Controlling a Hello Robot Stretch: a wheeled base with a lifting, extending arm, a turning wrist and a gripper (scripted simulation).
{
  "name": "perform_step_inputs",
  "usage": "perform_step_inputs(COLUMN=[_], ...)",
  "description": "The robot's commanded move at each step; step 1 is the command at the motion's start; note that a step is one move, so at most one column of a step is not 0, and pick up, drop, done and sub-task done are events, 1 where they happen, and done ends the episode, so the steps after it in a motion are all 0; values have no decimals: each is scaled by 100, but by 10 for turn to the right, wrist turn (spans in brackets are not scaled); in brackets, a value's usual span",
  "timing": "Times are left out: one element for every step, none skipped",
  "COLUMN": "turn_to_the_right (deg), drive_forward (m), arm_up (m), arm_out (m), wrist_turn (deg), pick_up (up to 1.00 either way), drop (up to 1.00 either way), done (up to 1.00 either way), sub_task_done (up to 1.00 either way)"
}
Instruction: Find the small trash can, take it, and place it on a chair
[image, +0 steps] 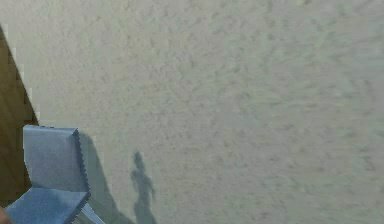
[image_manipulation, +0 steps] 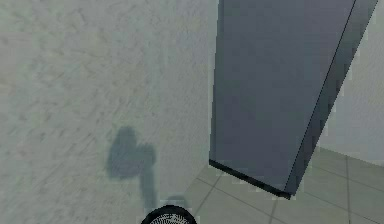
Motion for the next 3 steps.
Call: perform_step_inputs(turn_to_the_right=[0,0,0], drive_forward=[0,0,0], arm_up=[32,0,0], arm_out=[0,16,0], wrist_turn=[0,0,450], pick_up=[0,0,0], drop=[0,0,0], done=[0,0,0], sub_task_done=[0,0,0])
